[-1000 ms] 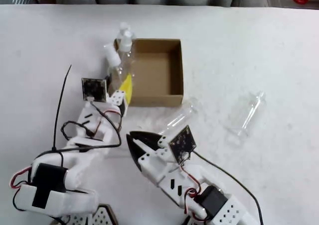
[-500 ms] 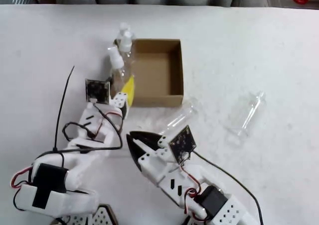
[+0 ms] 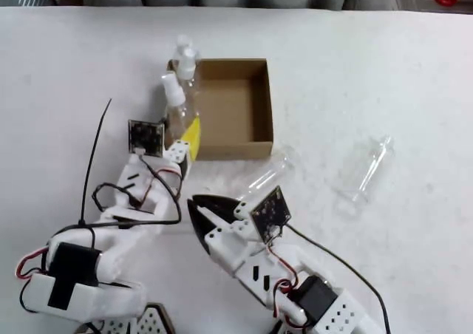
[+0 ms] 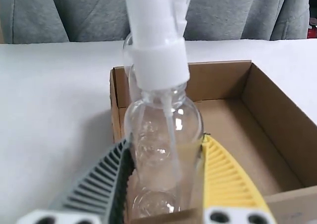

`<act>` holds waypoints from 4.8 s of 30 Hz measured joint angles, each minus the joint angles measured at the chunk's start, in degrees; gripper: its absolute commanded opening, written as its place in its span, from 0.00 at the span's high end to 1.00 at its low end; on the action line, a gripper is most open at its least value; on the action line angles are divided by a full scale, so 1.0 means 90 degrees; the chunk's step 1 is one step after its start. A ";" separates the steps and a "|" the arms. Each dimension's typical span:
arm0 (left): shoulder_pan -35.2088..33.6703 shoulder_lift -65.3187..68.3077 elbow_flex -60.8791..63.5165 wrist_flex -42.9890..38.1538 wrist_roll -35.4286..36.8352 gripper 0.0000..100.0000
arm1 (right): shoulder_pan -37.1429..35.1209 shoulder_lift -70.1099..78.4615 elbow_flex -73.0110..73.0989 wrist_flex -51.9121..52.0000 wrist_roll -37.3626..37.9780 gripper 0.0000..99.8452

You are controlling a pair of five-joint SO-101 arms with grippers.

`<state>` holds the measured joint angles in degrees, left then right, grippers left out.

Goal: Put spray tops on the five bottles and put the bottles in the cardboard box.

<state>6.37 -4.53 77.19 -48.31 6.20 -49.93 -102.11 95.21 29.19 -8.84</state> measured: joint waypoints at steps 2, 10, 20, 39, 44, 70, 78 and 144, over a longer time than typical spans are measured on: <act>0.0000 0.0000 0.0000 0.0000 -0.0039 0.82 | 0.0000 0.0000 0.0000 0.0000 0.0000 0.98; 0.0020 0.0000 0.0000 0.0332 -0.0039 0.77 | 0.0000 0.0000 0.0000 0.0000 0.0000 0.98; 0.0020 -0.0010 0.0000 0.0371 -0.0039 0.77 | 0.0000 0.0000 0.0000 0.0000 0.0000 0.98; 0.0020 0.0000 0.0000 0.0381 0.0098 0.68 | 0.0000 0.0000 0.0000 0.0000 0.0000 0.98; 0.0020 0.0000 0.0000 0.0381 0.0117 0.68 | 0.0000 0.0000 0.0000 0.0000 0.0000 0.98; -0.0088 -0.1563 -0.0068 0.1973 0.0156 0.68 | 0.0000 0.0000 0.0000 0.0000 0.0293 0.98; -0.0098 -0.2862 -0.0059 0.3409 0.0156 0.69 | 0.0000 0.0000 0.0000 0.0000 0.0293 0.98; -0.0488 -1.0940 0.2237 1.2200 -0.0606 0.98 | 0.5548 -0.0010 -0.0508 0.2354 0.2471 0.98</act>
<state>1.98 -102.99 97.32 61.49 0.75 0.00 -102.20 90.64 50.37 13.41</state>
